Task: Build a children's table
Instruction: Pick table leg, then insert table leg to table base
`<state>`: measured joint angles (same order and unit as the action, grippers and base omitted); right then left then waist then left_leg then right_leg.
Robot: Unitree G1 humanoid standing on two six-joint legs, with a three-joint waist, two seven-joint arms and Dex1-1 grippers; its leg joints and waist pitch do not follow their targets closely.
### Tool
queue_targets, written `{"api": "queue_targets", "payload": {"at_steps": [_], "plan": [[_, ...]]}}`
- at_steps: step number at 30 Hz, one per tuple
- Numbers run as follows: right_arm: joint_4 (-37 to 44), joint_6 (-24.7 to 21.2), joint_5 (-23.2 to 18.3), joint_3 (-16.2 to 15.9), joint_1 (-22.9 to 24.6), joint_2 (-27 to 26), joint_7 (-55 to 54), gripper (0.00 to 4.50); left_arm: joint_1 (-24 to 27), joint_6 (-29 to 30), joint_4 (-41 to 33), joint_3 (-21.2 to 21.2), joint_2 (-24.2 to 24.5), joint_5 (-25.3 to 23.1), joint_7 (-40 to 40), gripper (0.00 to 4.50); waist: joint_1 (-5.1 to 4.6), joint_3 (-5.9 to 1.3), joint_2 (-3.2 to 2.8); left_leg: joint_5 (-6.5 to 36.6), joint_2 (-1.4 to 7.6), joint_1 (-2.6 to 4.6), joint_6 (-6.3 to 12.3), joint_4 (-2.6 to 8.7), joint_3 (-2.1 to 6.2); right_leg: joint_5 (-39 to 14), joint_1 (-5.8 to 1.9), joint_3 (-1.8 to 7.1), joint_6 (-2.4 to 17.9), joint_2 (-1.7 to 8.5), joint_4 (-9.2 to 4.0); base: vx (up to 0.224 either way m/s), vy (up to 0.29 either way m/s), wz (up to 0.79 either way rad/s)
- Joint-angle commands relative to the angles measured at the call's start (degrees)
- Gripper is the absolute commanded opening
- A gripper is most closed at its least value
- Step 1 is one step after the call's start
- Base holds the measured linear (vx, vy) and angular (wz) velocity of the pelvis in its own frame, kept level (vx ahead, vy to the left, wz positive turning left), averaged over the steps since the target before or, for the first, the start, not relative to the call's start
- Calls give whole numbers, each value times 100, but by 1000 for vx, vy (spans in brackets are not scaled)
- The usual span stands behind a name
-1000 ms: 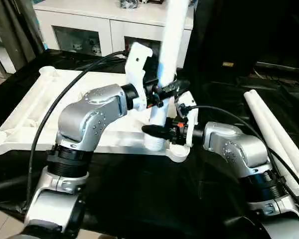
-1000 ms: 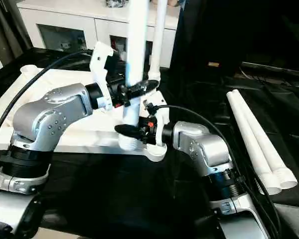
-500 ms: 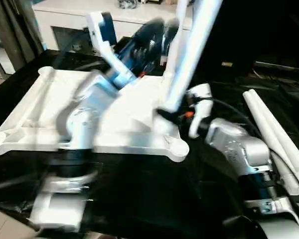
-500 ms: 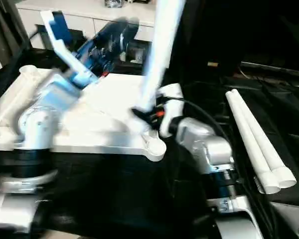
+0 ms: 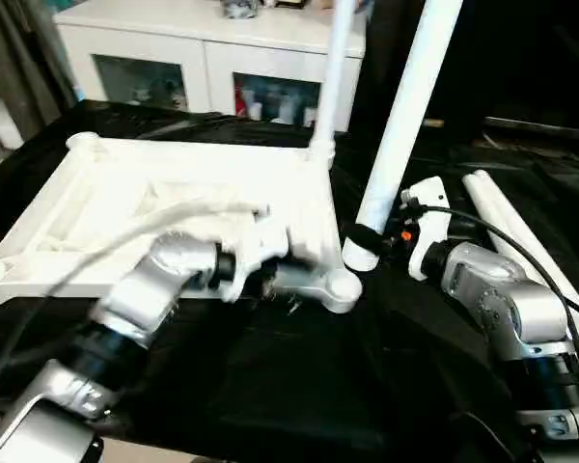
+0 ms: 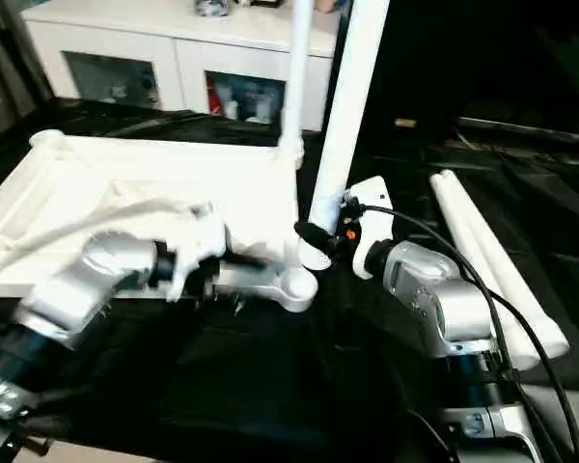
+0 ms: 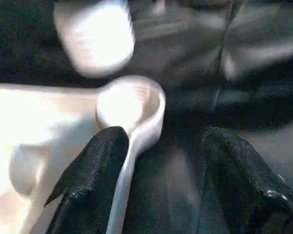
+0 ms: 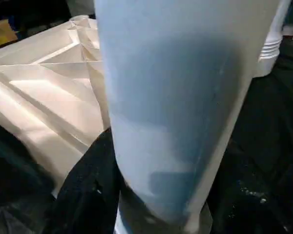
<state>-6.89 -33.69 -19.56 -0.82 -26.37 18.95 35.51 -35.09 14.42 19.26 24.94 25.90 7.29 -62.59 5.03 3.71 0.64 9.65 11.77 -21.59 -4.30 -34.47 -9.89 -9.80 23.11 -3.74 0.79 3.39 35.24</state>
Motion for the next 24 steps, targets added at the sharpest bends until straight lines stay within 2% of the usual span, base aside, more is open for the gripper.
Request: {"api": "queue_targets", "payload": {"at_steps": [1, 2, 3, 5, 7, 10, 15, 17, 24], "plan": [[215, -72, 40, -70, 50, 68, 60, 193, -171, -145, 263, 75, -15, -228, -3, 296, -7, -434, -76, 1396, 85, 124, -284, 409, 38, -1680, -302, 260, 772, 393, -472, 0, 0, 0], [307, -90, 50, -128, 110, 104, 78, 193, -270, -298, 612, 166, 3, -371, 35, 267, -11, -431, -110, 1431, 87, 120, -282, 413, 47, -1733, -301, 256, 765, 398, -491, 0, 0, 0], [335, -92, 54, -145, 130, 114, 83, 193, -311, -347, 733, 178, 0, -408, 66, 267, -6, -431, -100, 1470, 90, 136, -282, 412, 46, -1767, -293, 255, 752, 394, -489, 0, 0, 0], [365, -100, 47, -150, 148, 116, 86, 193, -346, -380, 832, 169, -6, -435, 116, 247, -5, -443, -105, 1455, 93, 125, -265, 411, 53, -1714, -314, 258, 815, 415, -470, 0, 0, 0], [424, -118, 35, -148, 193, 121, 88, 193, -397, -489, 1027, 128, -16, -477, 119, 221, 9, -455, -130, 1391, 97, 132, -231, 398, 49, -1635, -302, 259, 895, 416, -459, 0, 0, 0], [465, -133, 24, -151, 230, 134, 102, 193, -422, -599, 1193, 63, -51, -541, 100, 210, 8, -463, -135, 1351, 108, 131, -221, 398, 50, -1490, -305, 259, 963, 416, -440, 0, 0, 0], [502, -146, 11, -183, 262, 161, 114, 193, -448, -747, 1455, 39, -73, -593, 3, 155, 17, -466, -139, 1324, 105, 127, -197, 395, 44, -1421, -310, 264, 989, 421, -437, 0, 0, 0], [515, -151, 14, -192, 269, 162, 118, 193, -458, -803, 1536, 29, -82, -609, -9, 155, 16, -464, -145, 1334, 106, 128, -189, 395, 43, -1416, -302, 263, 1002, 421, -441, 0, 0, 0], [513, -150, -1, -203, 255, 169, 149, 193, -534, -1051, 1912, -18, -129, -712, 20, 85, 15, -460, -149, 1431, 110, 140, -204, 401, 48, -1512, -299, 261, 997, 428, -455, 0, 0, 0]]}}
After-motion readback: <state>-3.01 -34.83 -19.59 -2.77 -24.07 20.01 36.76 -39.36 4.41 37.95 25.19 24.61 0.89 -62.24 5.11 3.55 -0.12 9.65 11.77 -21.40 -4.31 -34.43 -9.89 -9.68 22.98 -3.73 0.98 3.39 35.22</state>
